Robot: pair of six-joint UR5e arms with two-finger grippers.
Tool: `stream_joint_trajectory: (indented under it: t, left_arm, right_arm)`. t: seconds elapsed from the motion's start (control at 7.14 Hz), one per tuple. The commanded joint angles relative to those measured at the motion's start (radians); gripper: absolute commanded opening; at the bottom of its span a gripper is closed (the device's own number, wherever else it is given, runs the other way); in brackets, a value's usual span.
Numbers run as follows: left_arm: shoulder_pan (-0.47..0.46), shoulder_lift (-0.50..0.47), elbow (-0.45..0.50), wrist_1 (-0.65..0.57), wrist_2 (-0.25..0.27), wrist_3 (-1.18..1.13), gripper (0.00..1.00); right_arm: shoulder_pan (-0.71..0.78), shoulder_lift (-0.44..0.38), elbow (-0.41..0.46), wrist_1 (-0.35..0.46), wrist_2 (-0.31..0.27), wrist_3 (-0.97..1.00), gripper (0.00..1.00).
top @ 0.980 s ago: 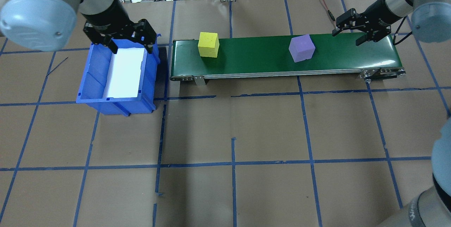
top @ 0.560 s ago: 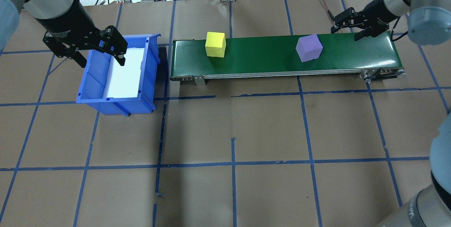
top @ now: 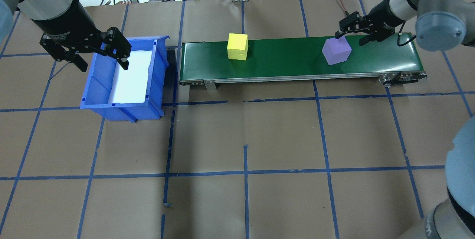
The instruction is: Move block left to right into plate
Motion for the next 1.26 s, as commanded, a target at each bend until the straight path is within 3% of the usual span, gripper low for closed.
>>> stream_joint_trajectory:
  t: [0.0, 0.28, 0.56, 0.7, 0.84, 0.98, 1.12]
  left_arm:
    - [-0.004, 0.008, 0.001, 0.005, 0.007, 0.007, 1.00]
    - [-0.004, 0.008, -0.003, 0.116, 0.010, 0.005, 1.00]
    - [-0.012, 0.007, -0.003, 0.116, 0.007, 0.001, 1.00]
    - [-0.017, 0.005, -0.003, 0.116, 0.007, -0.001, 1.00]
    - [-0.018, 0.005, -0.003, 0.117, 0.007, 0.001, 1.00]
    - [-0.018, 0.005, -0.003, 0.117, 0.007, 0.002, 1.00]
    - [-0.018, 0.005, -0.003, 0.117, 0.007, 0.004, 1.00]
  right_arm:
    - [0.012, 0.010, 0.025, -0.009, -0.008, -0.017, 1.00]
    - [0.012, 0.013, 0.045, -0.010, -0.061, -0.021, 1.00]
    - [0.011, 0.024, 0.087, -0.047, -0.106, -0.028, 1.00]
    - [0.008, 0.025, 0.075, -0.050, -0.111, -0.028, 0.84]
    - [0.005, 0.025, 0.069, -0.055, -0.112, -0.030, 0.46]
    - [0.003, 0.022, 0.061, -0.055, -0.146, -0.031, 0.23]
    - [-0.003, 0.008, 0.047, -0.050, -0.196, -0.030, 0.19]
